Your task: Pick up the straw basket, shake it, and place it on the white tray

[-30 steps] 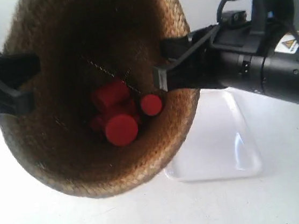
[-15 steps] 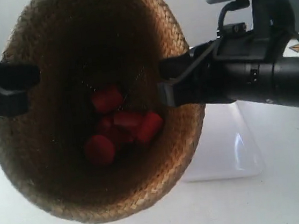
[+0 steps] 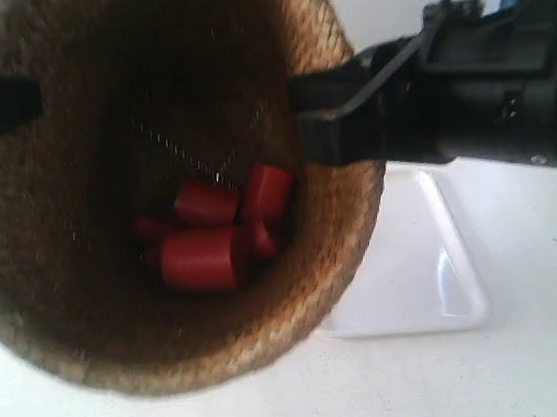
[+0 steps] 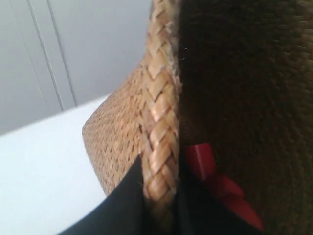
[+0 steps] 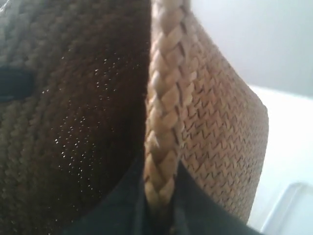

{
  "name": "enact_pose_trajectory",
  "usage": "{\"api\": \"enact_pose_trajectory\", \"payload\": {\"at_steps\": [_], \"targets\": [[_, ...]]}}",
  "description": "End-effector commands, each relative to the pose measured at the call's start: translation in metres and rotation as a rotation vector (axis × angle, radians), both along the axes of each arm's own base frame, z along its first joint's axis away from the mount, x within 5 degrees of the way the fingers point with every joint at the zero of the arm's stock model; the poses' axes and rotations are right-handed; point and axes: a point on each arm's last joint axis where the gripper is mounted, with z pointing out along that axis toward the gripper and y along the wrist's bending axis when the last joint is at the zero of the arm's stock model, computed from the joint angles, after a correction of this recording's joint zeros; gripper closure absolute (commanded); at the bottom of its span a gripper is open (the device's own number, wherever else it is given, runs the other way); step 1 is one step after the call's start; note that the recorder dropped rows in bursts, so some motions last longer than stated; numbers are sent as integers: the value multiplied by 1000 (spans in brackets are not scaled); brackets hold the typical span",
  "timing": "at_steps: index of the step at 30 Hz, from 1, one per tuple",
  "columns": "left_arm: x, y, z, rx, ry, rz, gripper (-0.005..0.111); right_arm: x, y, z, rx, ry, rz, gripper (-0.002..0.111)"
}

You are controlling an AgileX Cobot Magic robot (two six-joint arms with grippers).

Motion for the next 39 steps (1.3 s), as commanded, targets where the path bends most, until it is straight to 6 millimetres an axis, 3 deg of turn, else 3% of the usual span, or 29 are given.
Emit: {"api": "enact_pose_trajectory", "payload": {"at_steps": [1,2,4,6,8,11,13,15,16,18,19,20,22,24,25,27,28,29,31,34,36,39], "targets": [[28,-7,-28,12,80,47,107,25,2,-25,-46,36,-77,108],[25,-9,-24,-7,103,39,107,24,4,-23,-29,88,-54,108],[-5,-5,8,-39,-30,-33,107,-2,1,11,-2,4,26,108],[-13,0,17,-32,-139,-46,107,-13,-7,26,46,-95,11,108],[-2,-2,0,4,-122,-21,107,-5,-10,14,71,-150,-74,108],[28,-8,-39,39,69,35,107,21,-4,-25,-22,-56,-124,108],[18,-9,-23,-26,83,23,107,16,-1,-20,11,58,-70,108],[-5,-2,9,-36,-96,-23,107,-7,-5,11,66,-16,-11,108],[-9,1,13,-10,-161,-24,107,-12,-9,18,84,-72,-20,108],[13,-1,-9,48,-110,15,107,6,-10,-2,55,-129,-115,108],[28,-3,-26,55,-13,48,107,24,-6,-22,6,-73,-153,108],[30,-2,-25,26,24,61,107,29,-3,-26,5,-19,-149,108],[0,1,13,-56,-80,7,107,7,2,3,23,21,-13,108],[-13,9,23,-1,-234,-2,107,-9,-2,19,58,-88,3,108],[-5,8,12,22,-193,14,107,-5,-3,13,38,-132,-31,108],[22,3,-27,60,-22,57,107,18,-2,-18,-5,-87,-121,108],[26,1,-31,34,28,70,107,25,1,-28,-22,-24,-117,108],[24,0,-27,2,33,66,107,22,4,-24,-11,19,-86,108],[8,0,-5,-75,-30,37,107,7,7,-5,4,27,2,108],[-5,5,8,-12,-188,7,107,-11,3,20,55,-111,18,108],[10,4,-6,24,-133,41,107,-1,-2,13,27,-207,-67,108],[35,3,-35,54,24,92,107,23,1,-18,-10,-113,-146,108]]}}
